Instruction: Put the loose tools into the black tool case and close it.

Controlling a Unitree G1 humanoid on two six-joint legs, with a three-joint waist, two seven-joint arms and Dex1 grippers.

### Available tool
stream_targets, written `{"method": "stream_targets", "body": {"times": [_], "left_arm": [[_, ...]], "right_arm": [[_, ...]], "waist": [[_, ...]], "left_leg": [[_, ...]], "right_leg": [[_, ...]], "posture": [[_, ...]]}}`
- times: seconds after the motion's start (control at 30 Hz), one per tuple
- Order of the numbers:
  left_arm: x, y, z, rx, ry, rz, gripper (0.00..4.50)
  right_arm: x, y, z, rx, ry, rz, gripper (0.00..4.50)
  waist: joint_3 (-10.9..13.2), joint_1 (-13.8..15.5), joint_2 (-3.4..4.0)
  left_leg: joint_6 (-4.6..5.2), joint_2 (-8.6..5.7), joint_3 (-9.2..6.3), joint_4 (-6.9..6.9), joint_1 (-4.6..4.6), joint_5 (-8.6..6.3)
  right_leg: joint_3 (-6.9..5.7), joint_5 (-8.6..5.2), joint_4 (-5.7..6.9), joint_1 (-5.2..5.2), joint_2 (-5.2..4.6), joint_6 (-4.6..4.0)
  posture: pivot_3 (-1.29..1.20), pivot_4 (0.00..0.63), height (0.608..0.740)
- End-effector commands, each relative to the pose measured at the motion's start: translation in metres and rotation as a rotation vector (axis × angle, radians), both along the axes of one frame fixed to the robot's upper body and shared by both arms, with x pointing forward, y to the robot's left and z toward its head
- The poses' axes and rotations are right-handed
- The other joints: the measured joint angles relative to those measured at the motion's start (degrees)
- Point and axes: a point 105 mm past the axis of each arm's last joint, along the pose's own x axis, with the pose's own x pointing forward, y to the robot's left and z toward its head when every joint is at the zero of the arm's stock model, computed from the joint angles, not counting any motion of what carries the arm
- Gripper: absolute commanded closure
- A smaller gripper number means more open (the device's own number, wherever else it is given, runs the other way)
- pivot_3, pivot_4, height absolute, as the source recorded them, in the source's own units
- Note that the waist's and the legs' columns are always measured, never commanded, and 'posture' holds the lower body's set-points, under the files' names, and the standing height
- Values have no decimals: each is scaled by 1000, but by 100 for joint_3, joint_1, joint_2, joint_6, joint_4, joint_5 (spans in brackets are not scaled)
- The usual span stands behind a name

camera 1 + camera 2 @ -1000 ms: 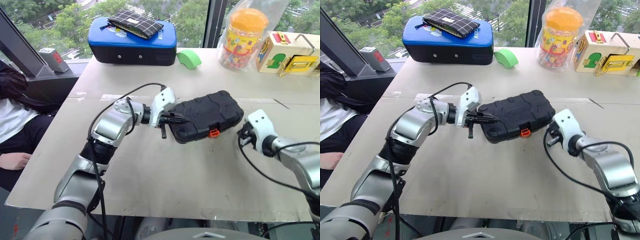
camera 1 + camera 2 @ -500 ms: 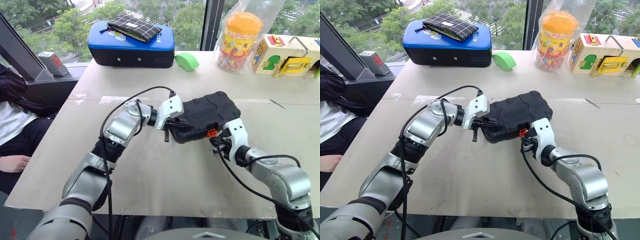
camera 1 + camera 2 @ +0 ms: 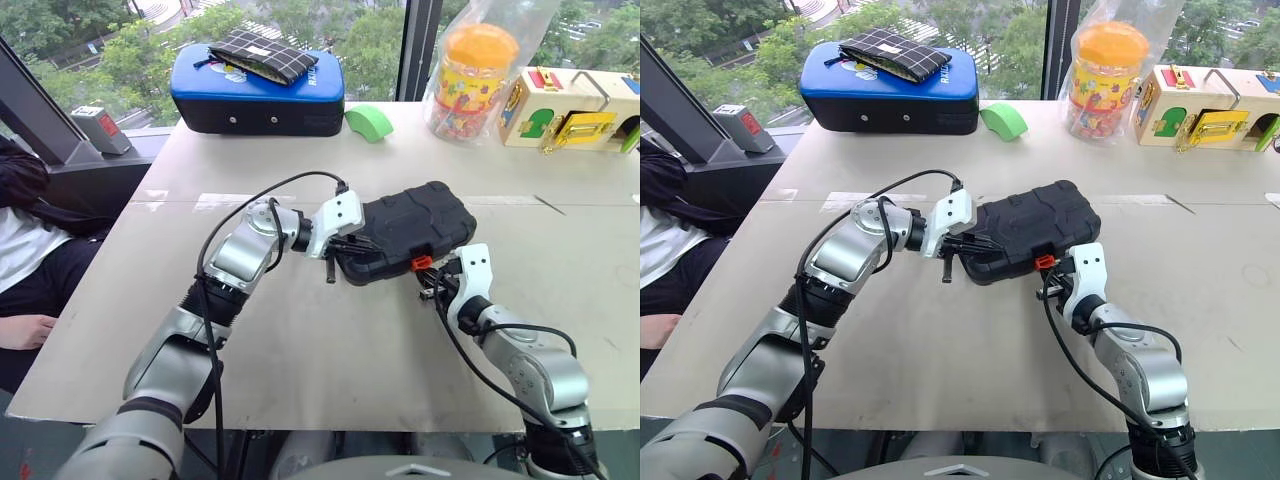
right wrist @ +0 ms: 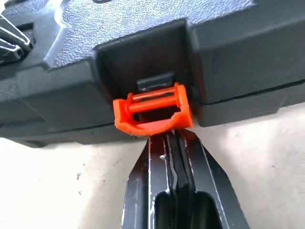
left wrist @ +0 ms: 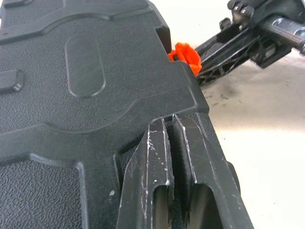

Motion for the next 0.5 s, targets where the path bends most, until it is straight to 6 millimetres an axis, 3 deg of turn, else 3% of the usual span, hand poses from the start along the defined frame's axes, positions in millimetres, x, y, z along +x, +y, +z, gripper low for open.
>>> {"method": "stream_targets", "body": {"times": [0.03, 0.1, 0.17, 0.3, 0.37, 0.5], "left_arm": [[-8, 9, -40, 105, 112, 22, 4293], [-9, 9, -41, 106, 113, 23, 4293], [-9, 10, -41, 105, 113, 24, 4293], [-12, 10, -45, 103, 119, 28, 4293], [-12, 10, -47, 103, 119, 33, 4293], [-14, 10, -50, 110, 120, 38, 4293]], "right_arm": [[-4, 33, 149, 107, -550, 124, 4500], [-18, 50, 178, 134, -635, 227, 4500], [-22, 51, 175, 121, -614, 250, 4500], [-15, 28, 133, 19, -449, 166, 4500], [-9, 11, 114, -34, -371, 76, 4500], [-13, -16, 65, -140, -157, -22, 4500]], "waist": [[2, -94, 6], [-7, -126, 41], [-93, -29, -6], [-143, 40, -75], [-118, 31, -4], [-119, 41, 8]], "left_leg": [[0, 0, 3, 0, -2, 0], [3, 0, 2, -1, 8, -1], [8, 1, -18, -16, 20, -5], [-14, 1, -84, -29, 25, -24], [0, -18, -44, -3, 10, -30], [24, -6, -4, 0, 22, -42]], "right_leg": [[6, 0, 2, -2, 0, 0], [18, 1, 10, -1, 2, 1], [2, -2, 4, 3, 4, 1], [-23, -2, 3, 16, 22, -1], [-9, -3, -14, 13, -6, -1], [-1, -4, -12, 11, -5, 2]], "posture": [[0, 150, 740], [0, 150, 740], [0, 150, 740], [0, 150, 740], [0, 150, 740], [0, 150, 740]]}}
